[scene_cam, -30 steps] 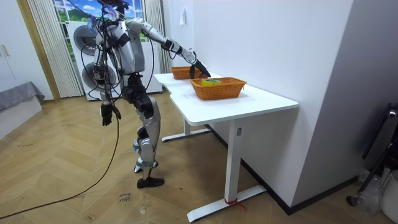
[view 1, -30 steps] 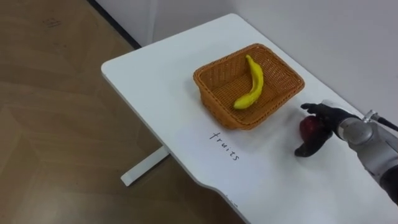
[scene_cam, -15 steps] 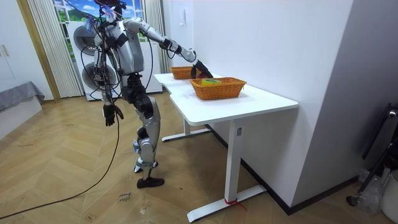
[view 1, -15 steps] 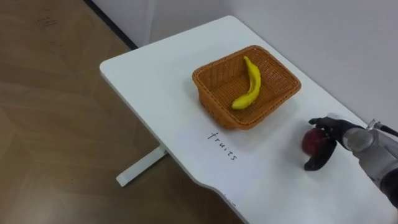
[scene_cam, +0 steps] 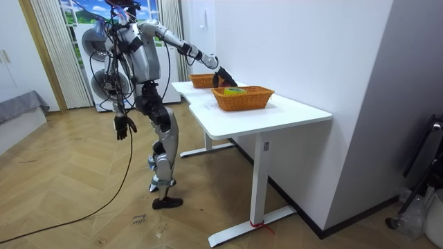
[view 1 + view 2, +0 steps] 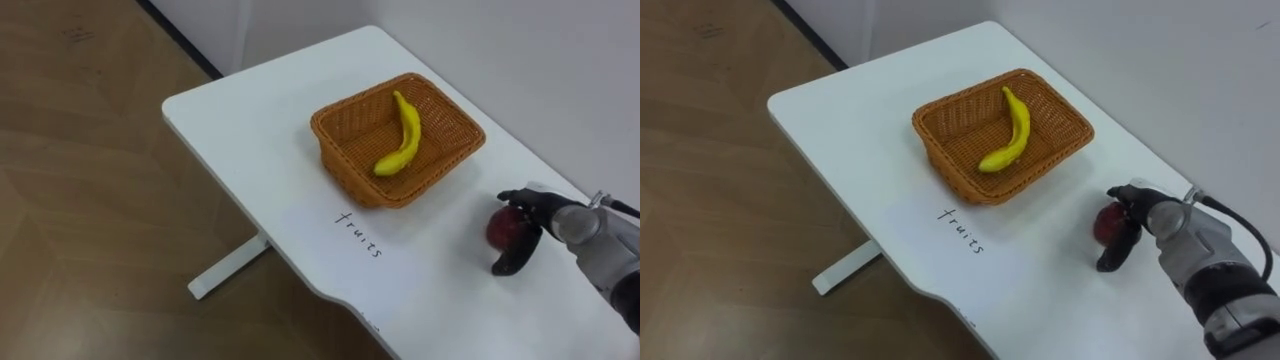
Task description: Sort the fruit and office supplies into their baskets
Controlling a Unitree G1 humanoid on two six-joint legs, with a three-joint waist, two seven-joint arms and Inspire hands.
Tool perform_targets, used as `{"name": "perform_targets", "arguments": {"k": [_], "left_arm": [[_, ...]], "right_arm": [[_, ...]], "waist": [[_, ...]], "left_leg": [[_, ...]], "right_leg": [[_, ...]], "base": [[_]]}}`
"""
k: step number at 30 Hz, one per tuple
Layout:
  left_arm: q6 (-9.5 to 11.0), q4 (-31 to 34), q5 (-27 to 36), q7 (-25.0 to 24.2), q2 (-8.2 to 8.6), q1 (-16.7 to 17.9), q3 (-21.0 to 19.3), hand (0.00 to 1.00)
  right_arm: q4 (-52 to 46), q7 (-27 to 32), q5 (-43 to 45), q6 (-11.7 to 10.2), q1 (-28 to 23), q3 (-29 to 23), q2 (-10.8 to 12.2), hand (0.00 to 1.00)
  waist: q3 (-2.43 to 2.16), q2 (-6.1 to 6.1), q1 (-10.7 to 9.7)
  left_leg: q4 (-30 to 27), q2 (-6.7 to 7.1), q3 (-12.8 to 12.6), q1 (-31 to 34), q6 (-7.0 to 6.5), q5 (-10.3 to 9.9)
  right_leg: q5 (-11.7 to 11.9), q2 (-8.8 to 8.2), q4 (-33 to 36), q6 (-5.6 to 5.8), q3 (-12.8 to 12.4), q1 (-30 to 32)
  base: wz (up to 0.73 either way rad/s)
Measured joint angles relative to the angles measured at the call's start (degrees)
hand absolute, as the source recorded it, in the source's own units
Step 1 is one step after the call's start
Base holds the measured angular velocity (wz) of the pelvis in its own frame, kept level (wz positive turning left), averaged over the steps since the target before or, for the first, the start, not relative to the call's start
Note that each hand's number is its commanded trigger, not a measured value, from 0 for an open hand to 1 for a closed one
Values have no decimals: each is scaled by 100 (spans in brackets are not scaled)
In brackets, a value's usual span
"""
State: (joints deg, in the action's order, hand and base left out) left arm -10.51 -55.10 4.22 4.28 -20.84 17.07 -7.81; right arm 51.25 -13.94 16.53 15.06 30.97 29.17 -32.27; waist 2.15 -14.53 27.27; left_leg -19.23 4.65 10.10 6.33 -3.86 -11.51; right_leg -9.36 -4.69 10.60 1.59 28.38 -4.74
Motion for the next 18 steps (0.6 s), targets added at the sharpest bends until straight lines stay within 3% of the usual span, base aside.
{"name": "perform_targets", "arguments": {"k": [3, 4, 5, 18], "left_arm": [[0, -3, 0, 0, 0, 1, 7, 0], [0, -5, 0, 0, 0, 2, 6, 0], [0, -5, 0, 0, 0, 2, 6, 0], [1, -7, -3, 5, -15, 1, 24, 0]], "right_arm": [[-1, 0, 0, 0, 2, -1, 0, 0], [-3, 0, 0, -1, 2, -2, 0, 62], [-3, 0, 0, -1, 3, -3, 0, 100], [-60, 172, 91, -13, 80, -7, 9, 100]], "waist": [[2, 2, 8], [3, 4, 9], [4, 5, 8], [12, 38, 12]], "left_leg": [[0, 0, 0, 0, 0, 0], [0, 0, 0, 0, 0, 0], [0, 0, 0, 0, 0, 0], [0, -10, -1, -3, 12, -10]], "right_leg": [[0, 0, 0, 0, 3, 0], [0, 0, 0, 0, 4, 0], [0, 0, 0, 0, 4, 0], [0, 13, -9, 0, -3, 0]], "base": [[0], [0], [0], [0]]}}
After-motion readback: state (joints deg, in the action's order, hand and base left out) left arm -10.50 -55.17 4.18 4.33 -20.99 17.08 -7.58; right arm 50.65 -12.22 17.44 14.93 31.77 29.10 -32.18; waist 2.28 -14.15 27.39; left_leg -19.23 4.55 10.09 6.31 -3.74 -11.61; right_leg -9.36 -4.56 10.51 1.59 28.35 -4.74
